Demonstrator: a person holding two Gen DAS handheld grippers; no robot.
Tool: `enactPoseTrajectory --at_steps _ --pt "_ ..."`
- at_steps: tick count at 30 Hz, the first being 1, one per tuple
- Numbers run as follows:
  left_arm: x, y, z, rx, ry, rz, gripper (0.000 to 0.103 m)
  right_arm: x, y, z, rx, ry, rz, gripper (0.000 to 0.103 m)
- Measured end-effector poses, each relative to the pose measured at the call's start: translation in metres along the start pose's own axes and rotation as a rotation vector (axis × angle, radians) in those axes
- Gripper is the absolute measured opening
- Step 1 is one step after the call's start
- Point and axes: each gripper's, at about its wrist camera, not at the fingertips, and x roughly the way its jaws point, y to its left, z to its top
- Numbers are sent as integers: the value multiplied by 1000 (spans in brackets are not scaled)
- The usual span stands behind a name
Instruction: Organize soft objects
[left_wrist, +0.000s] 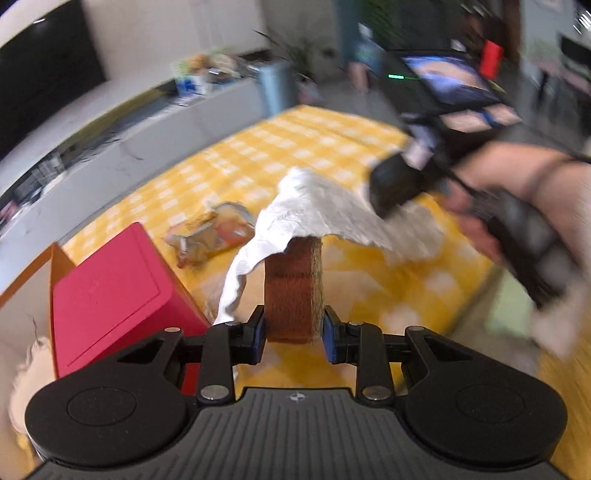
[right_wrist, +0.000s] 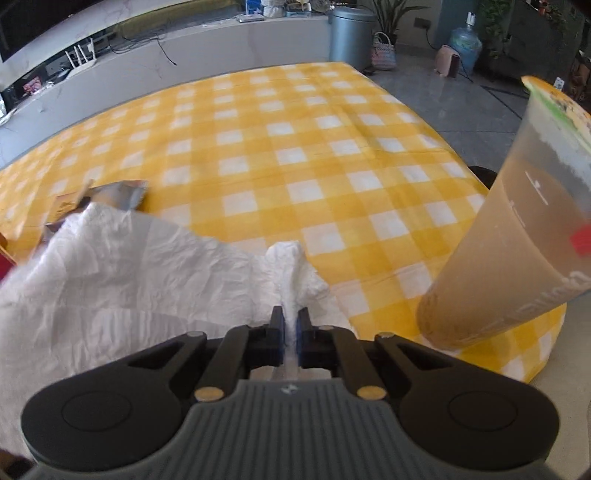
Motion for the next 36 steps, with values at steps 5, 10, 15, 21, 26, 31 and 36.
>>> enactPoseTrajectory --at_steps 5,10,15,21,26,31,36 --pt "-28 10 -10 35 48 -38 34 6 -1 6 12 3 45 4" --pt "-55 35 -11 -60 8 -36 33 12 1 8 24 7 53 4" --pt "-72 50 0 -148 -88 34 33 18 0 6 19 19 15 4" --pt "-89 66 13 -260 -203 47 33 13 -8 6 64 29 52 9" --pt "-90 71 12 -310 -283 57 33 3 -11 0 163 104 287 60" --pt "-87 75 6 -353 -299 35 33 10 0 -2 263 204 363 90" --pt "-88 83 -7 -380 -306 25 33 17 21 -9 273 228 240 95"
